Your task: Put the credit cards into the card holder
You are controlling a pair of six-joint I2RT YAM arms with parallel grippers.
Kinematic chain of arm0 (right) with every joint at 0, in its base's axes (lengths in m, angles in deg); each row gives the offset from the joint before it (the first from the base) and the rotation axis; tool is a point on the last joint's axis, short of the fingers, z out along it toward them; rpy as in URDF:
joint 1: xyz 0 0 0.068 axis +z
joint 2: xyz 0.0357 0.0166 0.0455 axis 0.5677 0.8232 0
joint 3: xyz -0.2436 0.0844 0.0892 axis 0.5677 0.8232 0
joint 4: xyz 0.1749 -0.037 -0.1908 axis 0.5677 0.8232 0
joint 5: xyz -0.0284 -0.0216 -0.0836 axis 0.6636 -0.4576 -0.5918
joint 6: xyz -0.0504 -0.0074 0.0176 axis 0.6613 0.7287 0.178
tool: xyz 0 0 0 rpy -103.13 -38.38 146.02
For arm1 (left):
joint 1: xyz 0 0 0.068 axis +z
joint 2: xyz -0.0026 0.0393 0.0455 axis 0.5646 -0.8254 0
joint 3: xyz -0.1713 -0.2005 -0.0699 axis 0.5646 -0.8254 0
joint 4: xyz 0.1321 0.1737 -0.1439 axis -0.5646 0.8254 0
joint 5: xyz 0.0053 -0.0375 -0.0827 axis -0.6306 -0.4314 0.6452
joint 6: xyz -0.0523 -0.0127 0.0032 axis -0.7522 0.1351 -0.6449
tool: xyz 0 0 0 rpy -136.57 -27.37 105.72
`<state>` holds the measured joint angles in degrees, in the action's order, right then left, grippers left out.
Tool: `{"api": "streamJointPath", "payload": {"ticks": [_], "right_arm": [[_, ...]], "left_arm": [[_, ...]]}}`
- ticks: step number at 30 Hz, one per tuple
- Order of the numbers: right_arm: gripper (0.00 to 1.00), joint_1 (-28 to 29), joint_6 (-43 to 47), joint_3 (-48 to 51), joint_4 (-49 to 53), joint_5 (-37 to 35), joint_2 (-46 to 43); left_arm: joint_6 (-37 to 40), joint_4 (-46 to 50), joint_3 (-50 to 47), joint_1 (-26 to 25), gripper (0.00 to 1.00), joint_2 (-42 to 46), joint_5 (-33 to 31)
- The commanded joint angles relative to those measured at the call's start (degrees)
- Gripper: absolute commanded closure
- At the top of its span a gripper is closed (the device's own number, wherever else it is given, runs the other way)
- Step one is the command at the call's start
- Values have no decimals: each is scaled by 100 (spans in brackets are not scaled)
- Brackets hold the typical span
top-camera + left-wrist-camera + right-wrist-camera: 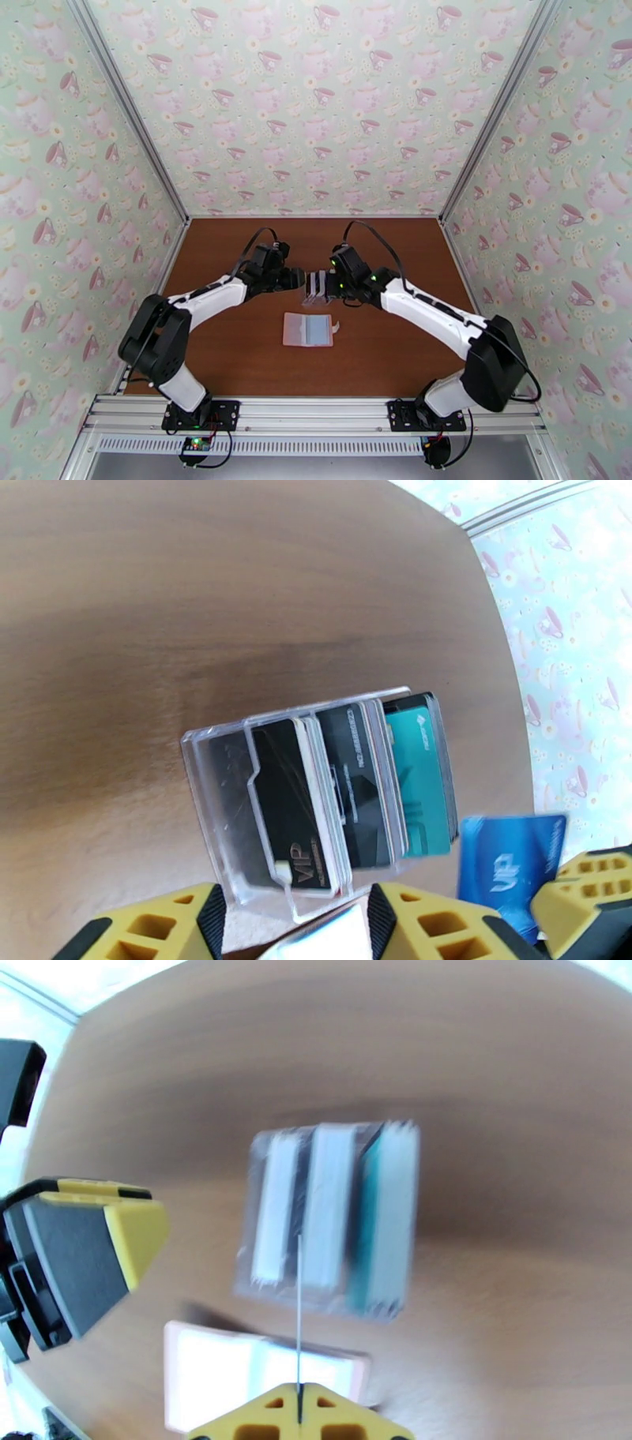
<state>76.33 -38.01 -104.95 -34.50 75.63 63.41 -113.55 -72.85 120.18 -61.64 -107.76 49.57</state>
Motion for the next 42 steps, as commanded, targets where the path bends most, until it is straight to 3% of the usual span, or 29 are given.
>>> {"api": "streamJointPath", "payload": {"ticks": [1, 8, 17, 42], "right_arm": [[100, 44, -568, 626, -1087, 644, -335], [100, 208, -1147, 1758, -2559, 1215, -620], [100, 328, -1656, 2663, -3958, 1400, -691], [100, 586, -2044, 3346, -4966, 1325, -66]], "left_arm": [[209, 519, -359, -103, 49, 277, -421], [395, 971, -887, -586, 52, 676, -961], [228, 1106, -1250, -1015, 53, 873, -1337], [193, 1478, -1105, -1562, 64, 290, -2127]]}}
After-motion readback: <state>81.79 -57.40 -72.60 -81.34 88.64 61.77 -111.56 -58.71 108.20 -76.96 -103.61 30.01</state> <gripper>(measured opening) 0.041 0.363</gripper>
